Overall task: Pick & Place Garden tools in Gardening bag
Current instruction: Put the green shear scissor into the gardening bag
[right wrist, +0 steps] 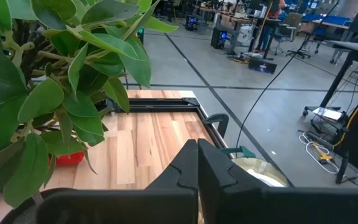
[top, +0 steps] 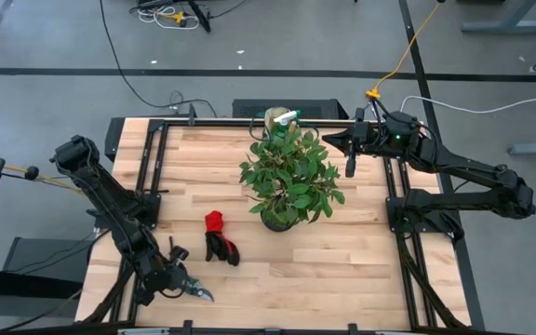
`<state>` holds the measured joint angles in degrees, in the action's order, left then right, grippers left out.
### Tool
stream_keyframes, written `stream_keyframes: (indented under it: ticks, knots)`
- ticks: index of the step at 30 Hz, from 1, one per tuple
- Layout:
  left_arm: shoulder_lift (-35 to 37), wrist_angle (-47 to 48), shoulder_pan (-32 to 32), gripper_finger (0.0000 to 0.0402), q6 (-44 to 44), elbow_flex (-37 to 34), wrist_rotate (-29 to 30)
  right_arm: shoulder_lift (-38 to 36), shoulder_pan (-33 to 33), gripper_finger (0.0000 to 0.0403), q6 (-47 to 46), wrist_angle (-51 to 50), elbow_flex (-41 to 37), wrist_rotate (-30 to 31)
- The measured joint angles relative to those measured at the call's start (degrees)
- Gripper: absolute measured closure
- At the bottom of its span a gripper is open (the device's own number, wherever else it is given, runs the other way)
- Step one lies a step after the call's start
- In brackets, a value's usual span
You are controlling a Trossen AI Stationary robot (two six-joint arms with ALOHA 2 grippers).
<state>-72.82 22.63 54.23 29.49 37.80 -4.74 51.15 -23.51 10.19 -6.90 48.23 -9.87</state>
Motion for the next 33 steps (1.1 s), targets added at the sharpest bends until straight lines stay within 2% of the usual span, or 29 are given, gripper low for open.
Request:
stream_keyframes:
  ticks: [10, 16, 26, 33]
  knots:
    - [0.0, 4.1, 0.0, 0.0279, 1.8, 0.0, 0.0, 0.0, 0.0, 0.0403, 0.0, 0.0, 0.0, 0.0]
    - [-2.9, 6.0, 0.1, 0.0249, 2.9, 0.0, -1.4, 0.0, 0.0, 0.0403, 0.0, 0.0, 0.0, 0.0]
    - [-9.4, 5.7, 0.1, 0.0245, 2.6, 0.0, -1.5, 0.0, 0.0, 0.0403, 0.2, 0.0, 0.0, 0.0]
    - [-11.2, 4.5, 0.1, 0.0246, 2.9, 0.2, -1.4, 0.0, 0.0, 0.0403, 0.2, -0.1, 0.0, 0.0]
